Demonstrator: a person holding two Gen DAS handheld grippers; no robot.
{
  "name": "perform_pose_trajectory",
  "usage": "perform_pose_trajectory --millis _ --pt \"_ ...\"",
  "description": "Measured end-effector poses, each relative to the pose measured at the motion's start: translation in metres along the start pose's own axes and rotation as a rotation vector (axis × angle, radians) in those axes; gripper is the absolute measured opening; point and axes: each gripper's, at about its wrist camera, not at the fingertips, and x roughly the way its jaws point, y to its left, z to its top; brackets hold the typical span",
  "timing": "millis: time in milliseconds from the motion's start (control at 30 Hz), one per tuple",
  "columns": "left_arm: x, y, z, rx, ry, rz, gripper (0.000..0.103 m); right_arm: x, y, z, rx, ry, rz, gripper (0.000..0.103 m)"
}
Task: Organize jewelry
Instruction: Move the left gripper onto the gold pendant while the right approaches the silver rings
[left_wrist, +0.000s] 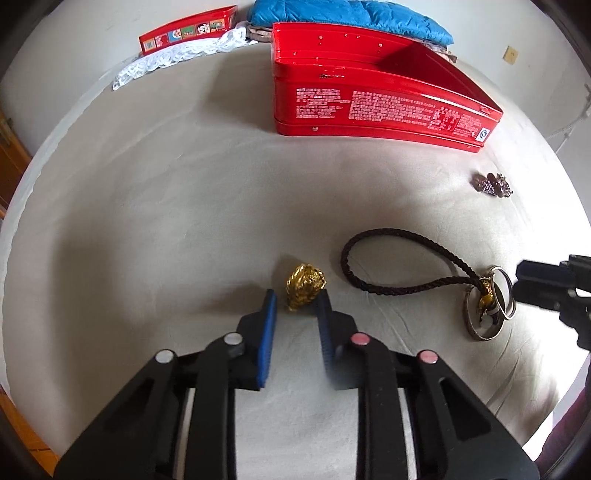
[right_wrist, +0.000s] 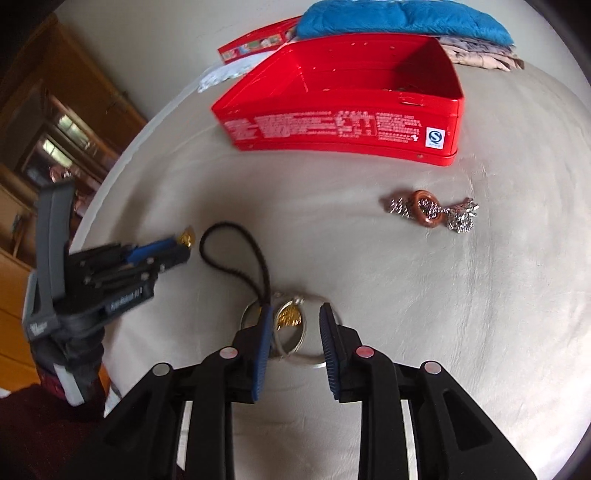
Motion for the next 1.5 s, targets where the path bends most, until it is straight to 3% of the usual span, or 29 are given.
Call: perform_pose_trajectory --millis 67,333,433,533,733,833,1267,1300,1333,1400,1500 --pt "0.000 0.001 0.000 0.002 0.002 -0.007 0.018 0.000 -0.002 -0.003 0.003 0.009 -0.032 0.049" --pt "0.001 0.002 0.001 0.006 -0.002 -0.012 0.018 0.014 -0.006 -0.010 0.007 0.065 -0.041 0.060" --pt "0.001 0.002 0.001 0.007 -0.002 -0.014 0.019 0.016 -0.003 -0.008 -0.006 0.057 -0.053 0.060" --pt "0.001 0.003 0.001 0.003 -0.001 -0.020 0.019 0.018 0.004 -0.010 -0.056 0.049 -0.107 0.046" --pt "0.000 0.004 0.001 0.004 -0.005 -0.024 0.017 0.014 0.003 -0.012 -0.057 0.030 -0.105 0.045" --pt "-0.001 0.008 0.001 -0.010 -0.010 -0.048 0.005 0.003 -0.004 -0.012 -0.037 -0.003 -0.113 0.045" --pt "-0.023 0.022 0.004 -0.031 -0.077 -0.072 0.005 -0.007 -0.026 -0.010 0.019 -0.039 -0.146 0.045" --pt "-0.025 0.023 0.007 -0.028 -0.078 -0.065 0.007 -0.007 -0.028 -0.009 0.025 -0.039 -0.141 0.045" --pt "-0.025 0.024 0.010 -0.021 -0.067 -0.060 0.014 -0.007 -0.030 -0.009 0.030 -0.039 -0.138 0.045" --pt "-0.026 0.024 0.014 -0.021 -0.059 -0.064 0.047 -0.007 -0.031 -0.008 0.031 -0.039 -0.132 0.045" --pt "-0.023 0.012 0.017 0.028 -0.060 -0.033 0.049 -0.005 -0.031 -0.006 0.034 -0.038 -0.123 0.045"
